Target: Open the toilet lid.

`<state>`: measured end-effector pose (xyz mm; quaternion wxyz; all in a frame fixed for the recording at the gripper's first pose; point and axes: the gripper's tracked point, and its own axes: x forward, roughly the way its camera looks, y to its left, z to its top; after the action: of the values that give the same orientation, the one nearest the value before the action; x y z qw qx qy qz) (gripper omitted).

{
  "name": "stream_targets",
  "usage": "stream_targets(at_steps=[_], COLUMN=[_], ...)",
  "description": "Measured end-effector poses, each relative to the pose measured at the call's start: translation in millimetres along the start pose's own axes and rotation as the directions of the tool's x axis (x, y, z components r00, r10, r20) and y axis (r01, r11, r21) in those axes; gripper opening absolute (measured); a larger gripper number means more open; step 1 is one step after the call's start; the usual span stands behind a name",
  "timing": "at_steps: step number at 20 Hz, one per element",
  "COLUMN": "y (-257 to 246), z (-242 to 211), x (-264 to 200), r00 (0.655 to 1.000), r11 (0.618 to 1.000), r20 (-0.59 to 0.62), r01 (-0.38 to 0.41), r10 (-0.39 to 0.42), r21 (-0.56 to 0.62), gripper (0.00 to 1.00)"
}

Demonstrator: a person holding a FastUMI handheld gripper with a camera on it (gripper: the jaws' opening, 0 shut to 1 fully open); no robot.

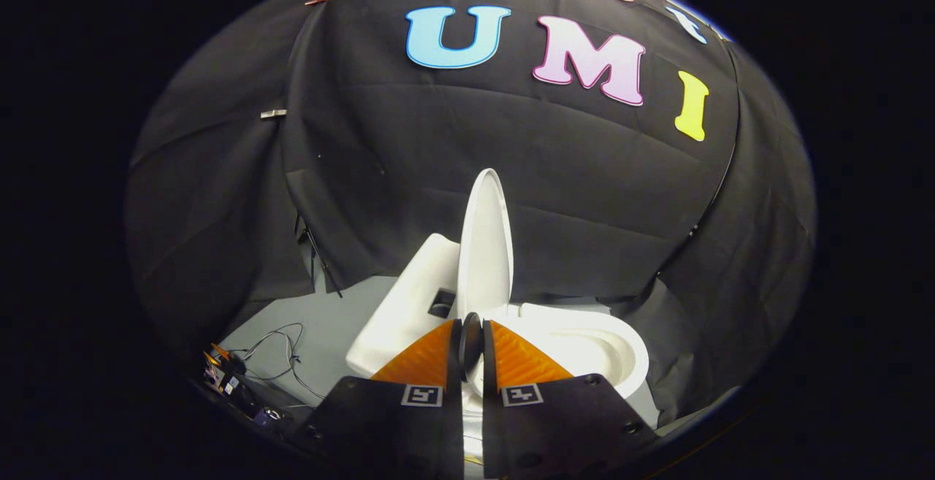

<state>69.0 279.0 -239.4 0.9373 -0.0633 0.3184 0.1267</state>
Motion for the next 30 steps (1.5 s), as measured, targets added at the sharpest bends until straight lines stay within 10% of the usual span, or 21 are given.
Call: stream_targets(at_steps=[6,9,12,30], y=[2,5,2,-173], z=[-13,-16,-3,84], x=[-8,-25,-43,-181], r00=[0.998,0.993,0.985,0.882], r11=[0.998,0.993,0.987,0.979], r20=[0.001,0.010,0.068,0.465], r01=[-0.062,-0.118,-0.159,-0.154], r10=[0.062,0.118,0.157,0.076], r21=[0.023,0.006,0.020,0.134], gripper=[0.30,0.76,1.00,0.99])
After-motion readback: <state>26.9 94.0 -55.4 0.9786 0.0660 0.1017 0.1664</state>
